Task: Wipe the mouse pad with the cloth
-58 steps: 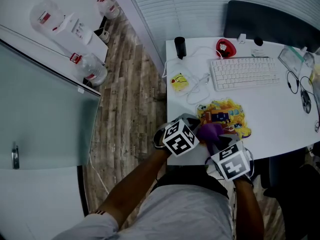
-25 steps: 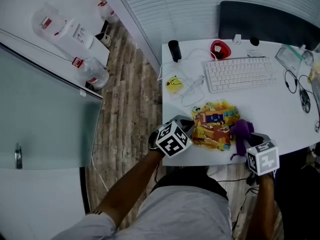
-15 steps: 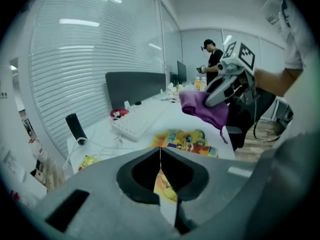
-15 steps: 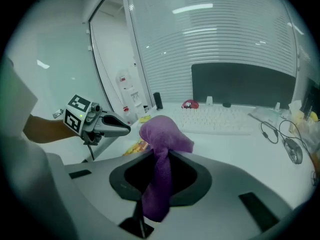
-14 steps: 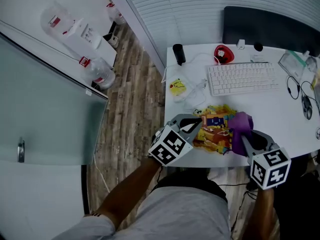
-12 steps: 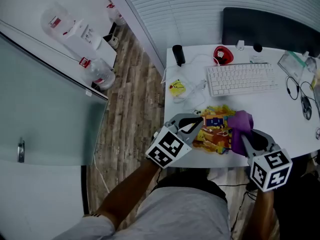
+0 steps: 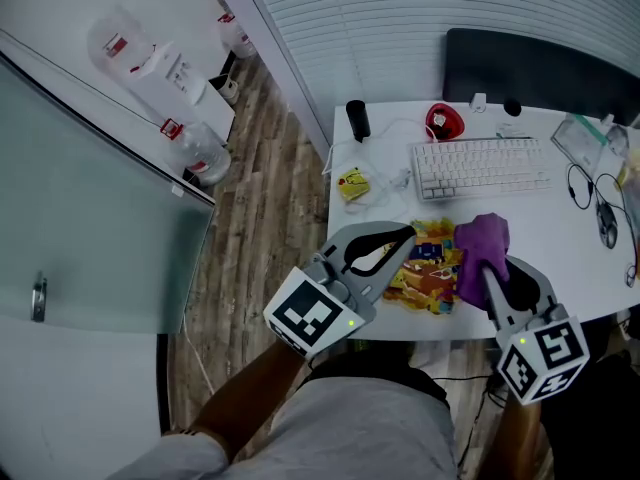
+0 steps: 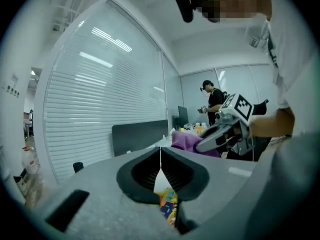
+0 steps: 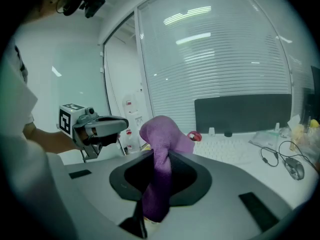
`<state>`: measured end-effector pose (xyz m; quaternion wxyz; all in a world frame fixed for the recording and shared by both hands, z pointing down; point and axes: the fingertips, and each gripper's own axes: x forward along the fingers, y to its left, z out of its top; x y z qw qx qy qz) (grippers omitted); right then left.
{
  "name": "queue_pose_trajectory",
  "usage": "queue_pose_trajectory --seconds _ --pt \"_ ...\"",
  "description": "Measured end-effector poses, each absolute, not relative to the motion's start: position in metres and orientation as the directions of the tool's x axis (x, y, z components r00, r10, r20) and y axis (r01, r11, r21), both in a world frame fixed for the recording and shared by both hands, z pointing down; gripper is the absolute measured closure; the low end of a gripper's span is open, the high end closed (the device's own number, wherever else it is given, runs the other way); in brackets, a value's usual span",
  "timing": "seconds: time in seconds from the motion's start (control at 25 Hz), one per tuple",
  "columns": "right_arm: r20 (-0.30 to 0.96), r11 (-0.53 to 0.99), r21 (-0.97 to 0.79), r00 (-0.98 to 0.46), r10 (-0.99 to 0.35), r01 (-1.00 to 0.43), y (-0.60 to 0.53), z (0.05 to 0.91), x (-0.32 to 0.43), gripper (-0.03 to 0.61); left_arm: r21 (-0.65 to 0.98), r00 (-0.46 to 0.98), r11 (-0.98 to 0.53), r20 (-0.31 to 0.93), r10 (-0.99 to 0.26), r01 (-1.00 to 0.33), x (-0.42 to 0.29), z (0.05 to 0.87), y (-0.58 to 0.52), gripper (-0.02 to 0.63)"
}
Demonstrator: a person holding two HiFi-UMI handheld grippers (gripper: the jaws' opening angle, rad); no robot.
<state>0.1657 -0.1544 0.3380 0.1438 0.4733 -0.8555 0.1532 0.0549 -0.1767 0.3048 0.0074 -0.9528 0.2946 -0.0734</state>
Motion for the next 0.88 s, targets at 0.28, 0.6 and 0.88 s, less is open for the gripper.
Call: queue_pose_trajectory --seconds 0.28,0.6,0.88 --pt "0.168 0.569 -0.106 -0.579 -0.798 -0.815 -0.150 0.292 0.144 0.512 -0.055 0.829 -0.829 0.022 -0.559 -0.557 0.053 0.268 -0.165 0.598" --pt "-0.001 0.612 -0.078 -0.614 -0.789 -0.787 -0.138 0.262 0.122 0.512 -0.047 0.830 -0.830 -0.076 -0.552 -0.556 0.043 0.248 -0.151 0.598" --pt "-0.091 0.629 -0.059 -0.623 -0.777 -0.775 -0.130 0.250 0.110 0.512 -0.059 0.832 -0.832 -0.112 -0.543 -0.551 0.035 0.243 -0.145 0.598"
